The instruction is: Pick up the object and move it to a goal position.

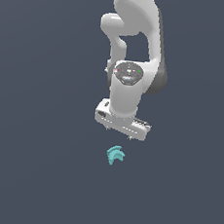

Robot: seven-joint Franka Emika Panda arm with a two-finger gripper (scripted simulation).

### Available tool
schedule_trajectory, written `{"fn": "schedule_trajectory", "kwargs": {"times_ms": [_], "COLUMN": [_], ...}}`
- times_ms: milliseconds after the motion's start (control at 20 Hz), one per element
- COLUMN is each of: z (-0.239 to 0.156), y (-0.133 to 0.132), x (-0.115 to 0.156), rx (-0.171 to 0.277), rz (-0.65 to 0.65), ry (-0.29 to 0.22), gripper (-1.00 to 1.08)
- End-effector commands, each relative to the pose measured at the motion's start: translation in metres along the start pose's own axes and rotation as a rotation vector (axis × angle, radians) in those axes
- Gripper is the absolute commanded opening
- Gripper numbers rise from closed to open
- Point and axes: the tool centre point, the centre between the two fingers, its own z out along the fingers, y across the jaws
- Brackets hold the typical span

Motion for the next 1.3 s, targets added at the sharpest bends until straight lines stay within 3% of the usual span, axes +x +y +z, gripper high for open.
{"fn": "schedule_trajectory", "kwargs": {"times_ms": [0, 1250], "z": [0.005, 0.047], "y": [-0.001, -0.011], "x": [0.005, 0.043], "rx": [-0.001, -0.026], "rz": [0.073, 0.713], "ry": [-0.001, 0.007], "gripper": [1.0, 1.0]}}
